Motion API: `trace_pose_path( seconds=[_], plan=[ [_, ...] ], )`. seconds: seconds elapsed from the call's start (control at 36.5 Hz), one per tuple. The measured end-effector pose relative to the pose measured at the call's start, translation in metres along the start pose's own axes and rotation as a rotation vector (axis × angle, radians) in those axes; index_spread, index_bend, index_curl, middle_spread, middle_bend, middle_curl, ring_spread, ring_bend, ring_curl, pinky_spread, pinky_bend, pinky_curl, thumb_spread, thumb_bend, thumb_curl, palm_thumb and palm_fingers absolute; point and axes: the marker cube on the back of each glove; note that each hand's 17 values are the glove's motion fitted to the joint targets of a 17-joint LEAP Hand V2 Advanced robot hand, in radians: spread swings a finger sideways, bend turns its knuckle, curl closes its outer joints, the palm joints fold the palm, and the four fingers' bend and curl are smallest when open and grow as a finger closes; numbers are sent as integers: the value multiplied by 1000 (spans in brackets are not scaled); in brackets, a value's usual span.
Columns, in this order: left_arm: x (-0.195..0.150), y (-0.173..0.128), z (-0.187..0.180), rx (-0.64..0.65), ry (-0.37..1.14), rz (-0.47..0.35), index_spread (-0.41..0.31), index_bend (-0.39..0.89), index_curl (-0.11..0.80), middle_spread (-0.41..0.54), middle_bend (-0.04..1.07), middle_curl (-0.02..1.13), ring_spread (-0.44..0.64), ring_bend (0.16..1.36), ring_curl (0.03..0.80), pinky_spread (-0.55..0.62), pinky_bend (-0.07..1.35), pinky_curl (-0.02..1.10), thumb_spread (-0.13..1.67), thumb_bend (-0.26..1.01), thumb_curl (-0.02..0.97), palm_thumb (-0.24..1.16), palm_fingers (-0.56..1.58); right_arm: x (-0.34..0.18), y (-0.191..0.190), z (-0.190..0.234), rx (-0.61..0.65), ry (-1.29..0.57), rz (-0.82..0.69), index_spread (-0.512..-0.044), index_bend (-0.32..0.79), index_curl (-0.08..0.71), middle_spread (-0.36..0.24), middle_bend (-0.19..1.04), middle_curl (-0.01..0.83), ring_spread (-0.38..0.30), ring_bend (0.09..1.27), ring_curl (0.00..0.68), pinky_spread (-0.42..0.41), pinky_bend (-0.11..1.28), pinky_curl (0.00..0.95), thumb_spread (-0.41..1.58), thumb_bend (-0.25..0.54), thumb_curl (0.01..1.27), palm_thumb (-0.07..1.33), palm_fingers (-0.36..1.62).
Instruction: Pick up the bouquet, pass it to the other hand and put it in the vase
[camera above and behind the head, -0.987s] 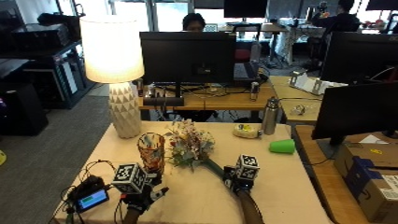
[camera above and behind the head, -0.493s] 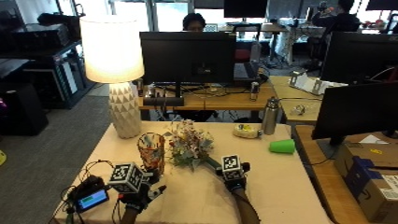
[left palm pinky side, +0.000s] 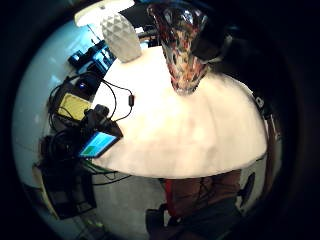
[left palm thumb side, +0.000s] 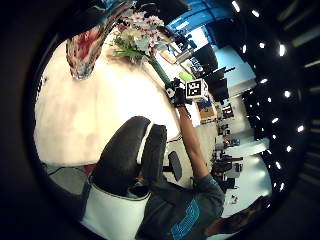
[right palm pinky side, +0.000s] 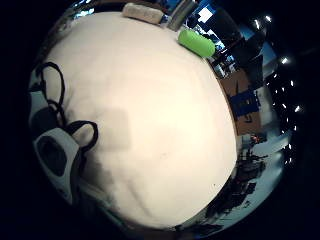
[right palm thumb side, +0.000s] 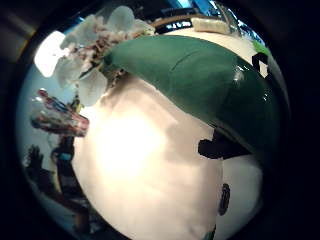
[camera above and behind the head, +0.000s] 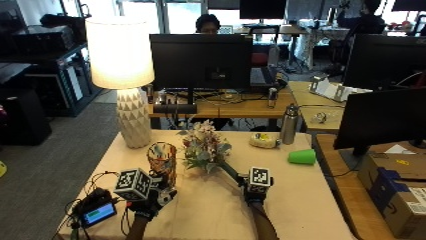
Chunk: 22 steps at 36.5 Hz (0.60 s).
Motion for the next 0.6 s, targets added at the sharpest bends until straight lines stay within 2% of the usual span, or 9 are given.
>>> trace_pose_path(
  seconds=[0.14,0.3,0.38,0.49,0.6],
  plan=[
    [9,-13,-14,68,105,9,-123,153,321,37,163,302,190,547,300,358,384,360,1017,-25,284,134,445,-2,3,-26,14,-165,43,-256,216,343,-178,732,582,-190,1007,542,-270,751,457,905,-17,554,917,1404],
    [31,-42,-35,199,440,63,-129,163,327,23,173,305,170,541,298,331,383,361,1024,-22,286,147,503,-18,4,-80,79,-518,52,-257,222,384,-178,755,599,-190,1027,551,-272,767,472,892,-21,570,918,1388],
    [47,-53,-48,226,568,93,-135,177,335,5,178,307,150,529,294,301,372,360,1034,-16,289,166,558,-28,7,-105,105,-672,31,-253,228,403,-177,760,604,-190,1031,554,-272,774,478,888,-21,576,918,1385],
    [68,-64,-61,249,666,104,-142,167,342,-17,180,315,126,520,295,262,360,362,1049,-15,291,185,602,-39,11,-130,131,-850,-12,-252,227,424,-177,767,610,-190,1036,556,-272,780,484,884,-22,584,917,1376],
    [98,-73,-71,268,805,127,-145,158,345,-31,179,324,114,513,300,237,352,369,1050,-14,297,206,614,-55,13,-147,164,-1057,-101,-251,223,442,-177,772,614,-190,1041,557,-277,784,488,882,-22,591,916,1371]
  ],
)
